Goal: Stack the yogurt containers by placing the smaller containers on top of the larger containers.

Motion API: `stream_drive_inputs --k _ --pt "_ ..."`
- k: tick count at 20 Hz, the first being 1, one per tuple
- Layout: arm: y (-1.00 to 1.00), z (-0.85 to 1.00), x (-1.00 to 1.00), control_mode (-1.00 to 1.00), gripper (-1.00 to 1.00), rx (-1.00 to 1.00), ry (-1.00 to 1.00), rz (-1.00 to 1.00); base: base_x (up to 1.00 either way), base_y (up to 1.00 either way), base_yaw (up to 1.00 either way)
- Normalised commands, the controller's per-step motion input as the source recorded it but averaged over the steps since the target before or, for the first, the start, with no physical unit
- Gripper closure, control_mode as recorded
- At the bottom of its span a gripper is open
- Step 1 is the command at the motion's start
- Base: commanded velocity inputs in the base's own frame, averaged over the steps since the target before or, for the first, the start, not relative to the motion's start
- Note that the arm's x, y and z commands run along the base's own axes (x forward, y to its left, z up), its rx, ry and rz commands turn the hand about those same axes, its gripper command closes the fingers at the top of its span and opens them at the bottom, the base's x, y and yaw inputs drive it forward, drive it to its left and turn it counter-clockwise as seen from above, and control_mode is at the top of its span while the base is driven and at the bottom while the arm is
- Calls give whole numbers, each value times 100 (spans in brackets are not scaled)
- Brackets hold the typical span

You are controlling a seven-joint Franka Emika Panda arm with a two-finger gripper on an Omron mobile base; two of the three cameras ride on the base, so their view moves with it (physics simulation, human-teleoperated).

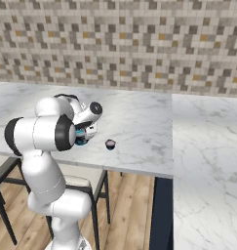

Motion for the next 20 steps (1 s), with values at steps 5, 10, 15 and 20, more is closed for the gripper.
stream_drive_inputs --k 5,10,15,20 --pt "0 10 -2 -100 -100 0 2 0 0 0 0" --pt "-7 28 0 -100 -100 0 0 0 0 0 0" --pt "-20 31 -13 -100 -100 -5 0 1 0 0 0" --pt "-34 29 -20 -100 -100 -4 0 4 0 0 0"
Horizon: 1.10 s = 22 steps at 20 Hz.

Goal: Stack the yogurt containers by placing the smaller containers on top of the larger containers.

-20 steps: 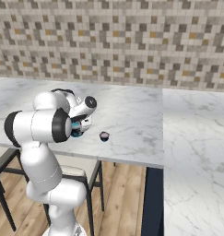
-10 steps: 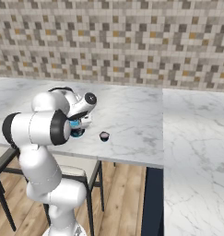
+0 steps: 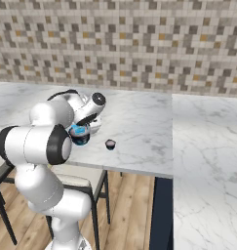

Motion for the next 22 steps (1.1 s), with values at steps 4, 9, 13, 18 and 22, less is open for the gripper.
stream_drive_inputs --k 4,9,13,18,22 --pt "-34 25 -25 -100 -100 -7 0 12 0 0 0" --pt "-35 21 -25 -100 -100 -10 0 21 0 0 0" --pt "-34 14 -22 -100 -100 -16 0 31 0 0 0" --pt "-30 2 -6 -100 -100 -15 -4 38 0 0 0" --pt "-21 0 -1 -100 -100 -12 -19 45 0 0 0"
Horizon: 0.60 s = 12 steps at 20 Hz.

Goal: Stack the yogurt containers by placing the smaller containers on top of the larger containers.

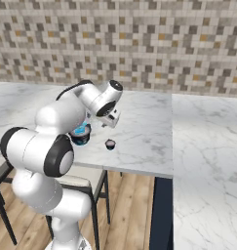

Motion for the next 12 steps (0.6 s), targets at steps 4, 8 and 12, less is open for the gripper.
stream_drive_inputs --k 4,8,12 --pt "-22 -2 -3 -100 -100 -4 -22 46 0 0 0" --pt "-17 -8 -11 -100 -100 -4 -20 36 0 0 0" --pt "-9 -17 -9 -100 -100 -16 -1 20 0 0 0"
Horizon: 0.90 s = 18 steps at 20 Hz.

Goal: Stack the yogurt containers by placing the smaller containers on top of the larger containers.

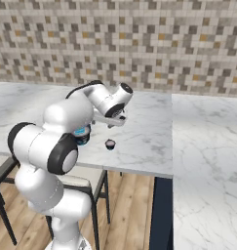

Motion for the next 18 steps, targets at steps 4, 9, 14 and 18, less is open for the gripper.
stream_drive_inputs --k 4,9,14,18 --pt "-10 -10 -1 -100 -100 -26 4 -1 0 0 0" --pt "-10 -11 -3 -100 -100 -25 -1 -4 0 0 0" --pt "-6 -23 -11 -100 -100 -18 -9 -4 0 0 0" --pt "0 -23 0 -100 -100 -12 -3 -5 0 0 0"
